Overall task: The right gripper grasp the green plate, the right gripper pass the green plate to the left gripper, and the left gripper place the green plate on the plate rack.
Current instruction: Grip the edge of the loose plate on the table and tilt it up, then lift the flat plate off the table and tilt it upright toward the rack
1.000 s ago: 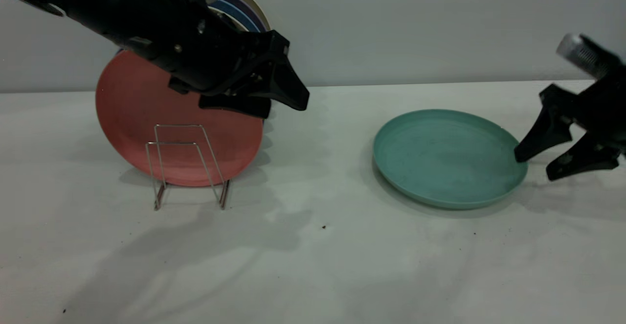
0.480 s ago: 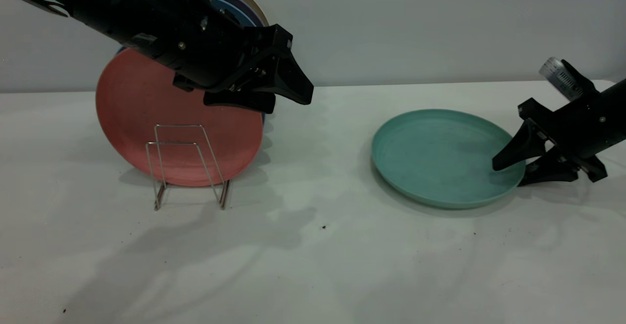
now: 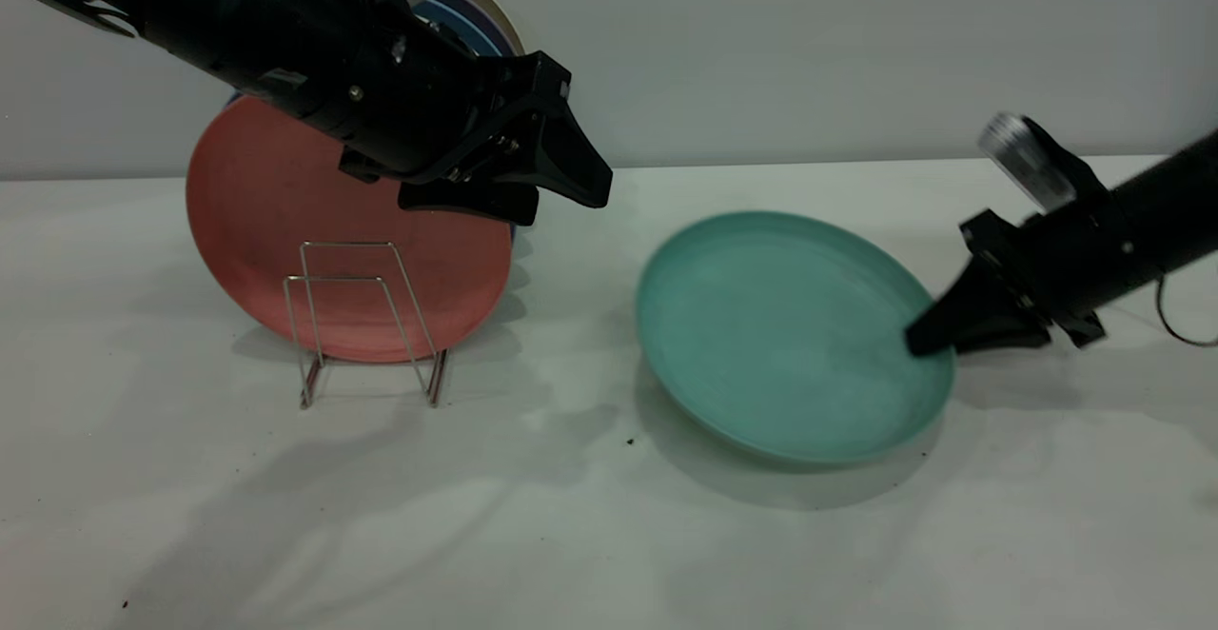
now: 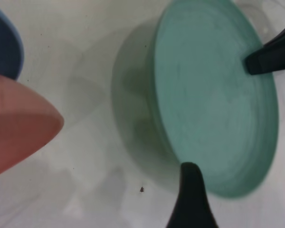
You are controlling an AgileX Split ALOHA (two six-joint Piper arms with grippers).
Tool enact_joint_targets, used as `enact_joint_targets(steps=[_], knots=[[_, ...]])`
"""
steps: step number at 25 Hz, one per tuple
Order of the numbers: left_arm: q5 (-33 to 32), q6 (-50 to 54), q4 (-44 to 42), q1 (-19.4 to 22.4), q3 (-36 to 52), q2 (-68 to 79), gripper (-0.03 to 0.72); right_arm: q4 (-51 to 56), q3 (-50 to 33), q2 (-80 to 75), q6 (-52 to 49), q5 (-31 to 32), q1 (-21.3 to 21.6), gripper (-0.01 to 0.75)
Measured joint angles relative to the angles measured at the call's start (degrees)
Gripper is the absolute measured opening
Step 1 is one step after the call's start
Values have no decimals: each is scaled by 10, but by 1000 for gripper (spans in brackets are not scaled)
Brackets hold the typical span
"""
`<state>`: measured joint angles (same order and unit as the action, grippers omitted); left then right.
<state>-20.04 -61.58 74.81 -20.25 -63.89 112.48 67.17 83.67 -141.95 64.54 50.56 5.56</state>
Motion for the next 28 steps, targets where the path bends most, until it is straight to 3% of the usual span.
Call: enact_joint_targets(steps=[11, 14, 17, 22, 25, 28], knots=[[-8, 1, 2, -1, 0, 8, 576, 14, 0, 77, 14, 46, -34, 17], [-9, 1, 7, -8, 0, 9, 546, 17, 0, 80, 14, 66, -51, 17], [-7, 1, 9, -11, 0, 12, 448, 20, 0, 81, 16, 76, -70, 15], [5, 4, 19, -11, 0, 22, 131, 25, 0, 81, 31, 77, -79, 21], [6, 6, 22, -11, 0, 22, 120, 25, 0, 82, 33, 77, -79, 55], [7, 3, 21, -11, 0, 22, 120, 28, 0, 85, 32, 85, -79, 161]])
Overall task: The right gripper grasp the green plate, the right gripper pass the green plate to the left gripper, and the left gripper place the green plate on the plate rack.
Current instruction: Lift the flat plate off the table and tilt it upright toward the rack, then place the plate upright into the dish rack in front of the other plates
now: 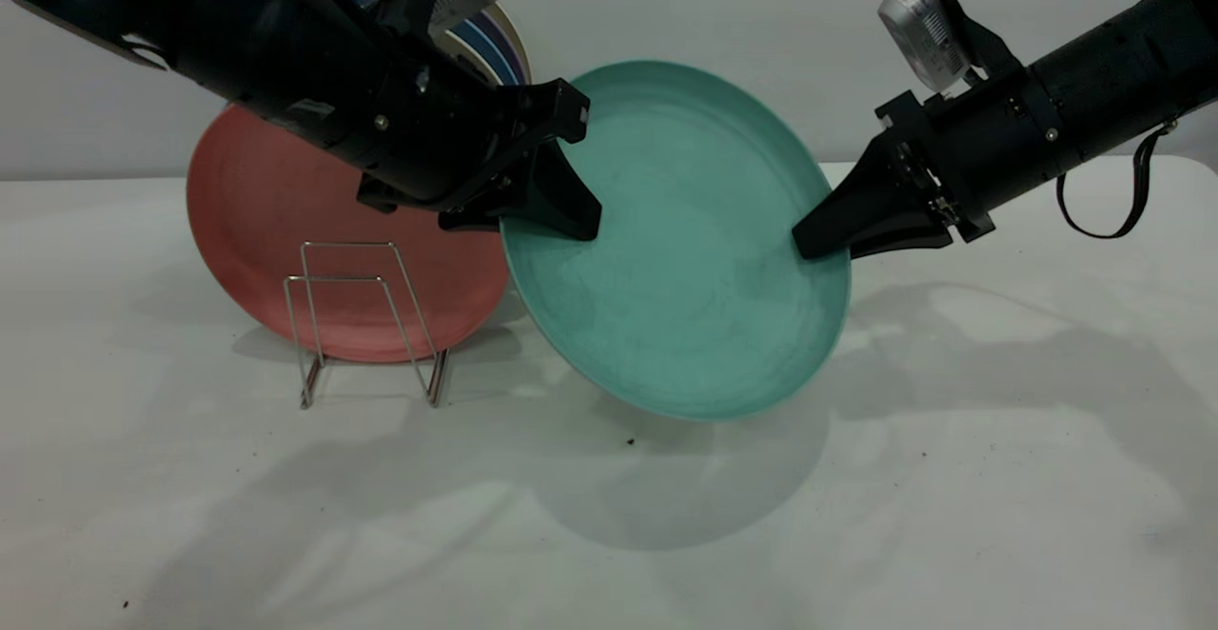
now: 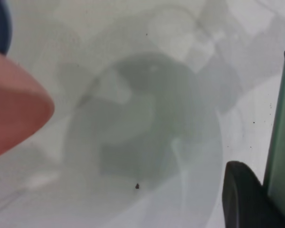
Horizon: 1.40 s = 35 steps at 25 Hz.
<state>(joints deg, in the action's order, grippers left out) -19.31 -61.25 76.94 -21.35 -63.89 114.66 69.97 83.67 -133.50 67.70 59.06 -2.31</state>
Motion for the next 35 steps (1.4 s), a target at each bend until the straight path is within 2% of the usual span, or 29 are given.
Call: enact_joint_targets(steps=[4, 7, 10, 12, 15, 18, 22, 28, 32, 35], knots=[[1, -13, -9, 0, 0, -2, 120, 7, 0, 25, -1, 7, 7, 384], [2, -29, -47, 0, 0, -14, 120, 19, 0, 69, -6, 28, 30, 545], [1, -44, -119, 1, 0, -41, 120, 19, 0, 126, -19, 63, 64, 605], [-10, -57, -181, 11, 0, -68, 120, 8, 0, 167, -39, 70, 78, 596], [-31, -73, -274, 36, 0, -117, 120, -62, 0, 237, -99, 79, 84, 541], [-54, -94, -360, 79, 0, -172, 120, -159, -4, 309, -165, 87, 73, 477], [-83, -159, -441, 135, 0, -228, 120, -227, -58, 407, -218, 96, 49, 432], [-96, -322, -458, 191, 0, -257, 120, -239, -216, 559, -238, 100, 28, 422], [-89, -429, -451, 195, 0, -254, 120, -270, -323, 652, -265, 102, 28, 420], [-62, -508, -414, 195, 0, -244, 120, -290, -389, 728, -289, 101, 28, 419]])
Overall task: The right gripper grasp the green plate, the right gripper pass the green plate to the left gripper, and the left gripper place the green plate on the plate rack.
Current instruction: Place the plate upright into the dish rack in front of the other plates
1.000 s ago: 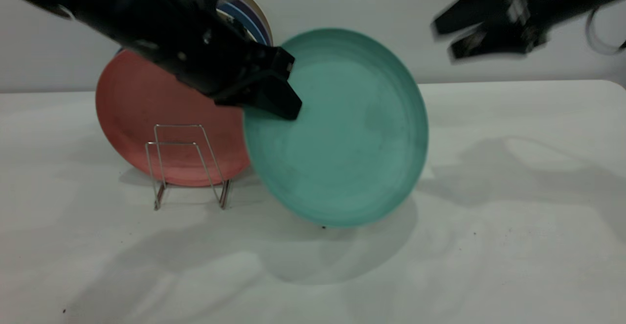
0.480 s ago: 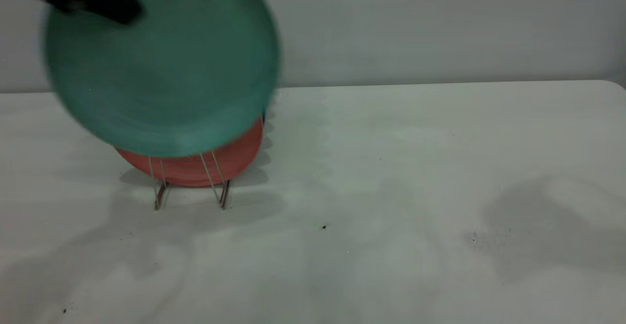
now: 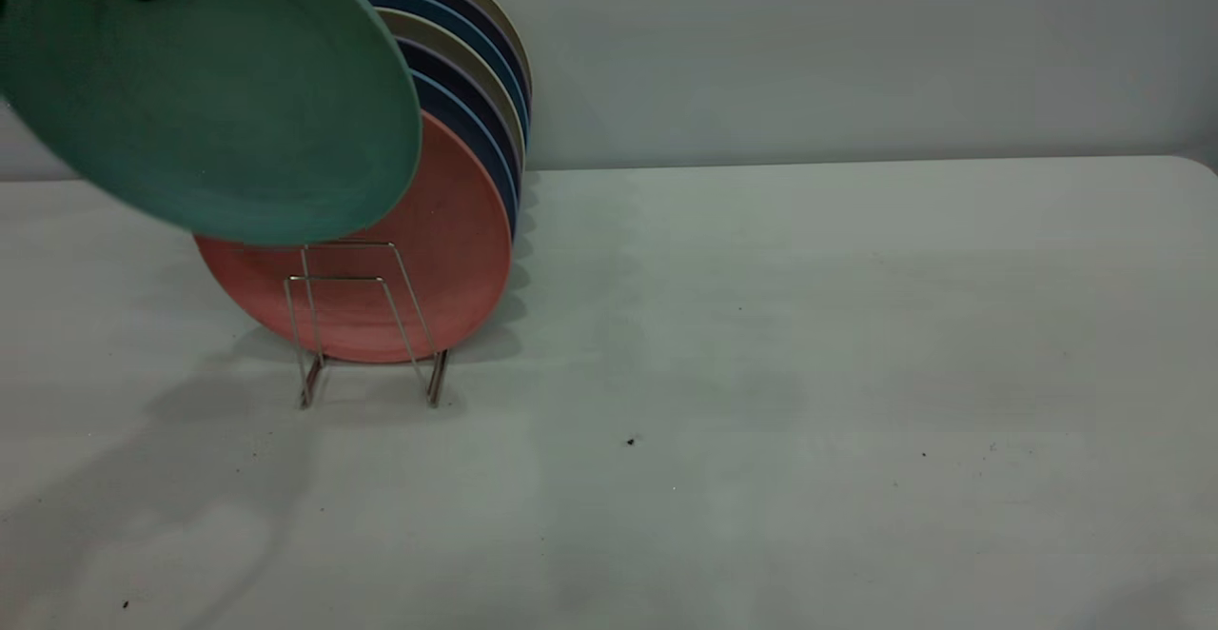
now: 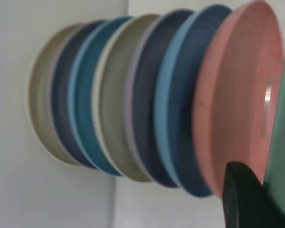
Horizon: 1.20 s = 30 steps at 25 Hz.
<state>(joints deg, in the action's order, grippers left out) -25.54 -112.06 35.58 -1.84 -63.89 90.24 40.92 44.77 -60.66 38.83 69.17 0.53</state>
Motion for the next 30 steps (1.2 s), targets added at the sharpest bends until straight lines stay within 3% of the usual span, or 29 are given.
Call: enact_joint_targets(steps=[4, 11, 19, 30], knots=[[11, -78, 40, 0, 0, 19, 120, -44, -59, 90, -39, -3, 0, 419], [31, -83, 47, 0, 0, 53, 120, -134, -102, 236, -125, -22, 0, 418], [41, -83, 53, 0, 0, 87, 120, -230, -107, 332, -197, -21, 0, 418], [58, -83, 72, 0, 0, 160, 120, -280, -108, 364, -209, -19, 0, 418]])
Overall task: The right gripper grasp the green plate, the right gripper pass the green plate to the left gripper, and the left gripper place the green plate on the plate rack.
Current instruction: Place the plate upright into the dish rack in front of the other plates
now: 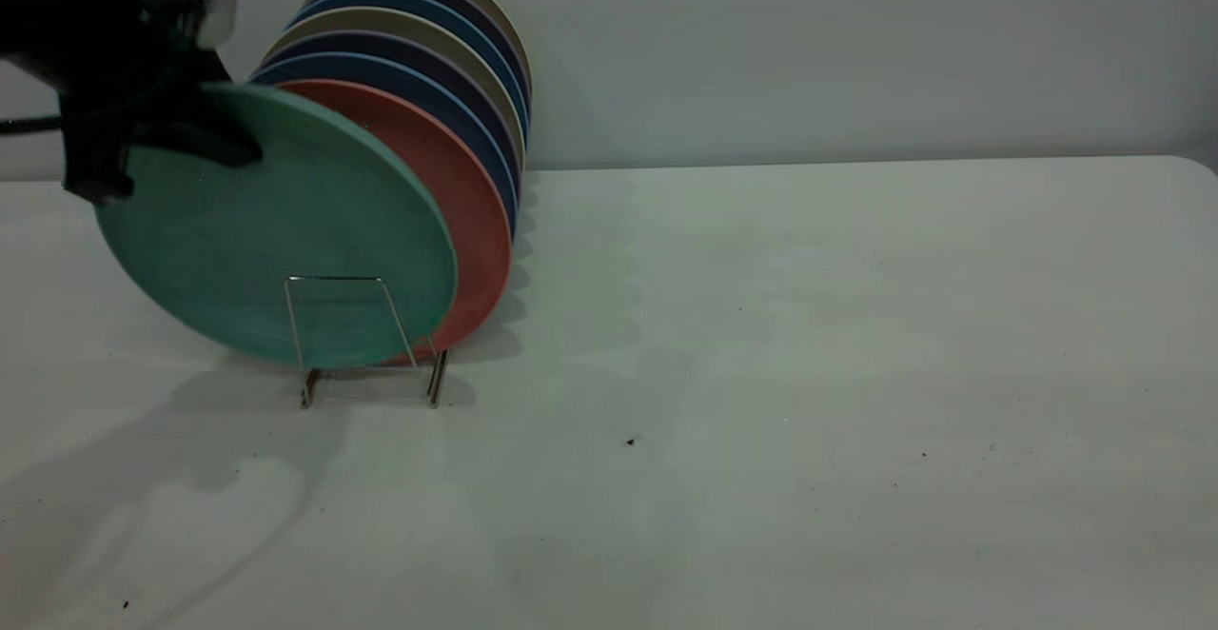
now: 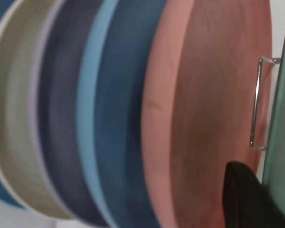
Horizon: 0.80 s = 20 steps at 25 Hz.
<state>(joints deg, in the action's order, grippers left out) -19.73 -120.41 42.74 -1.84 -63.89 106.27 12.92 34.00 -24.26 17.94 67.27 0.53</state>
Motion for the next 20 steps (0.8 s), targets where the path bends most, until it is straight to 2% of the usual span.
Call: enact_joint_targets(steps=[4, 10, 12, 15, 20], knots=[[1, 0, 37, 0, 0, 11, 165, -3, 0, 0, 0, 0, 0, 418], [-1, 0, 63, 0, 0, 11, 391, -6, -10, 0, 0, -2, 0, 418], [-1, 2, 63, 0, 0, 8, 439, -6, -33, 0, 0, -4, 0, 418], [-2, 29, 63, 0, 0, -9, 468, -11, -64, 0, -1, -13, 0, 418], [-16, 106, 62, 0, 0, -75, 472, -15, -65, 0, -5, -21, 0, 418]])
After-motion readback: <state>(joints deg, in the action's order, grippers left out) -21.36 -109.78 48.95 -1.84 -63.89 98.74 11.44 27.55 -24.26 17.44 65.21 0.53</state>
